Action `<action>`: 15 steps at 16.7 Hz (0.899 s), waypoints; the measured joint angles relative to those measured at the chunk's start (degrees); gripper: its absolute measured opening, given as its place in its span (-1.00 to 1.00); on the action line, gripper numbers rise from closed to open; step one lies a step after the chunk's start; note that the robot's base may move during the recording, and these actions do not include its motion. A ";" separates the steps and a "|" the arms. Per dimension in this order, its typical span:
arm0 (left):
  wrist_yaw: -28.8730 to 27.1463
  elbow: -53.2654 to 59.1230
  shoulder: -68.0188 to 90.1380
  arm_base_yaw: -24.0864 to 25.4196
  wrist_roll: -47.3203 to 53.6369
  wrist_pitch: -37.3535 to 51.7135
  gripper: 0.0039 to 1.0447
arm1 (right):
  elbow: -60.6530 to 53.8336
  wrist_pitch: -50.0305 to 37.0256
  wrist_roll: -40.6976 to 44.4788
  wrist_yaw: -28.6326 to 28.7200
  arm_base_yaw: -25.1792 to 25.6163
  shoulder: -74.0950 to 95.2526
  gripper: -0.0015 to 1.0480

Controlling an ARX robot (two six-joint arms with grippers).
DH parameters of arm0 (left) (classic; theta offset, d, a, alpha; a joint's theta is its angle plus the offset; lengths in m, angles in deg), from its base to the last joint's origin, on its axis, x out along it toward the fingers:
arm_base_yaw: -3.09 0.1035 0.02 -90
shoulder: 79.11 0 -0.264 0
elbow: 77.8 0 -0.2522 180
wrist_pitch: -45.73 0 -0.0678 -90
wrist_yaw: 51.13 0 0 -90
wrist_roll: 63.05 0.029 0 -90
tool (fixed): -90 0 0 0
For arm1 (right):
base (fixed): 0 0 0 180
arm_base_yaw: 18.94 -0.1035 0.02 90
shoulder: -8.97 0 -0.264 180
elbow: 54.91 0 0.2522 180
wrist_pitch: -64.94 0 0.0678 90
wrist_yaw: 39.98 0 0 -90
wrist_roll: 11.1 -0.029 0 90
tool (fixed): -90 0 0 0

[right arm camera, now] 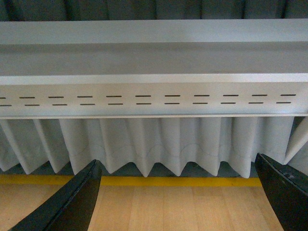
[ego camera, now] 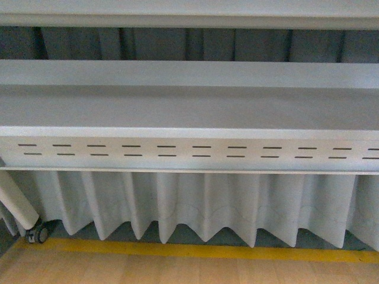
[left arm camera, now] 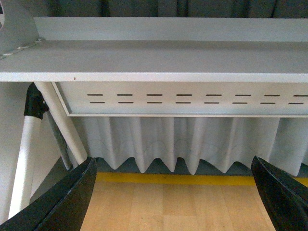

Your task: Wind up and store yellow beetle toy

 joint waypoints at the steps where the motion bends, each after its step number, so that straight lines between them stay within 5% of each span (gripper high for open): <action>1: 0.00 0.00 0.00 0.00 0.00 0.00 0.88 | 0.00 -0.02 0.00 0.00 0.00 0.00 0.87; 15: 0.00 0.00 0.00 0.00 0.00 0.00 0.88 | 0.00 -0.02 0.00 0.00 0.00 0.00 0.87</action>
